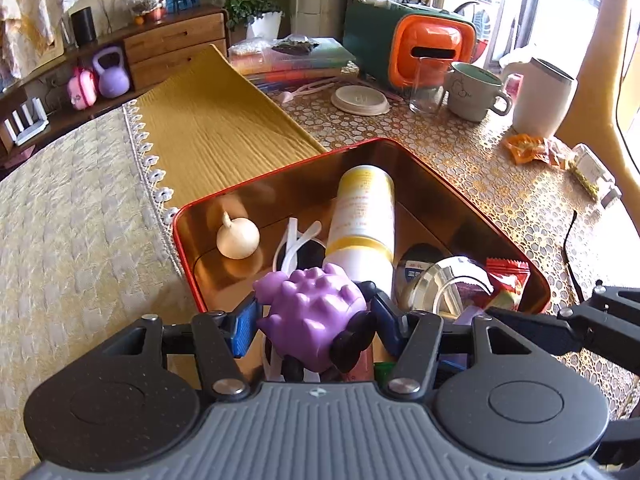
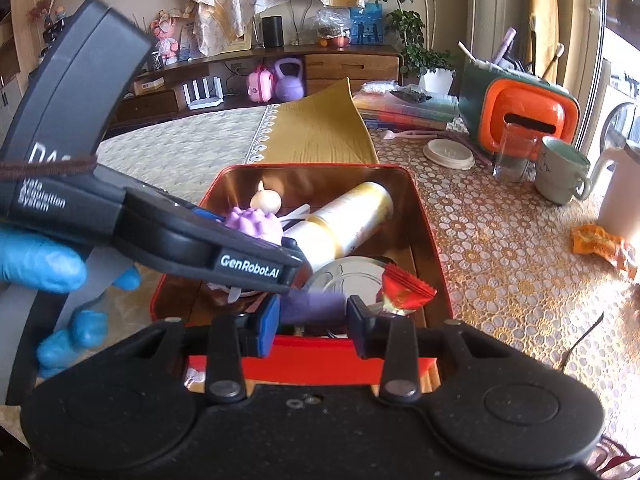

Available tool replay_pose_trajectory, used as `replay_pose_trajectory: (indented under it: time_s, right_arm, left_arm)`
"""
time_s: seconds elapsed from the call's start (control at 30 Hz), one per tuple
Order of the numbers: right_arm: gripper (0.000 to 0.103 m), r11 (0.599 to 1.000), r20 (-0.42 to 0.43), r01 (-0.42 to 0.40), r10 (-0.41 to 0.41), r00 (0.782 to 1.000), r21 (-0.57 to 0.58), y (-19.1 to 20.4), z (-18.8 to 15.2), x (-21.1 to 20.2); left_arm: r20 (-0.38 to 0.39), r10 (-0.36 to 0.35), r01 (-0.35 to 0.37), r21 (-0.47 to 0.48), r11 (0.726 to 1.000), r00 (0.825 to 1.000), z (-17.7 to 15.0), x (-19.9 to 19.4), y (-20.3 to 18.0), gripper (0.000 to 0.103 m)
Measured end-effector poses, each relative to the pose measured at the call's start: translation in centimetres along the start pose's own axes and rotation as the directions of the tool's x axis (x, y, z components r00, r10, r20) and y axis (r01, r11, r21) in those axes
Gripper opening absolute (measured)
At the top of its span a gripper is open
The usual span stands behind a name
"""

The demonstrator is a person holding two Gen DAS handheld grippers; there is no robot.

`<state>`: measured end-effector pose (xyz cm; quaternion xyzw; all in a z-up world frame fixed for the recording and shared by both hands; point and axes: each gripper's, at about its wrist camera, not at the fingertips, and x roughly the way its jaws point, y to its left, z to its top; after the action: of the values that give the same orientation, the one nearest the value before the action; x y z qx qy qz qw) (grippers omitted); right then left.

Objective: Organize rigid objects
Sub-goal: 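Lower the purple toy and block into the red tin and open both grippers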

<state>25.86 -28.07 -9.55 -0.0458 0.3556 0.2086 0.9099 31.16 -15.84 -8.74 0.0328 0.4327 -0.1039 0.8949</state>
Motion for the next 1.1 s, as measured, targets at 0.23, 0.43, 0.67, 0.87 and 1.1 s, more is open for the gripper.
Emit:
replay_pose_trajectory:
  time_s: [0.23,0.43,0.67,0.87,1.1]
  right_arm:
    - [0.041,1.000,-0.003,0.002,-0.001,1.000,0.017,0.0,0.1,-0.3]
    - [0.050,0.999,0.007,-0.009,0.009,1.000,0.046,0.1,0.2,-1.2]
    - [0.053,0.999,0.025,0.007,-0.008,1.000,0.050,0.8,0.2,-3.0]
    - [0.058,0.999,0.055,0.016,-0.018,0.998,0.051,1.5,0.5,-4.9]
    - [0.061,0.999,0.080,0.025,-0.028,0.996,0.046,2.8,0.4,-7.0]
  left_arm:
    - [-0.016,-0.006,0.007,0.027,1.000,1.000,-0.2,-0.1,-0.7,0.061]
    - [0.022,-0.022,0.022,0.016,1.000,1.000,-0.4,-1.9,-0.3,0.062]
    - [0.081,-0.029,0.027,0.020,0.999,0.996,-0.8,-5.1,0.2,0.063]
    - [0.136,-0.037,0.036,0.008,0.999,0.990,-1.5,-8.3,0.9,0.065]
    - [0.181,-0.047,0.049,-0.008,0.999,0.982,-3.1,-11.9,1.8,0.070]
